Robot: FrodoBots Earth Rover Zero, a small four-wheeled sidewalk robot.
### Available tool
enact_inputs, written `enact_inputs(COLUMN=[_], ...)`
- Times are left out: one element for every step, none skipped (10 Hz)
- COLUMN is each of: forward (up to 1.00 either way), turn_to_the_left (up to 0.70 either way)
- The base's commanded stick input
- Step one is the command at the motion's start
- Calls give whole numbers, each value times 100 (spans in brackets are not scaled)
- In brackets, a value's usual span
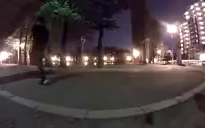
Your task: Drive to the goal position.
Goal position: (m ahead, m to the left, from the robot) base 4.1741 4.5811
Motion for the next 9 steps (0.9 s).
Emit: enact_inputs(forward=[0, 0, 0, 0, 7, 29, 42, 45, 45], turn_to_the_left=[0, 0, 0, 0, 0, 0, 0, 0, 0])
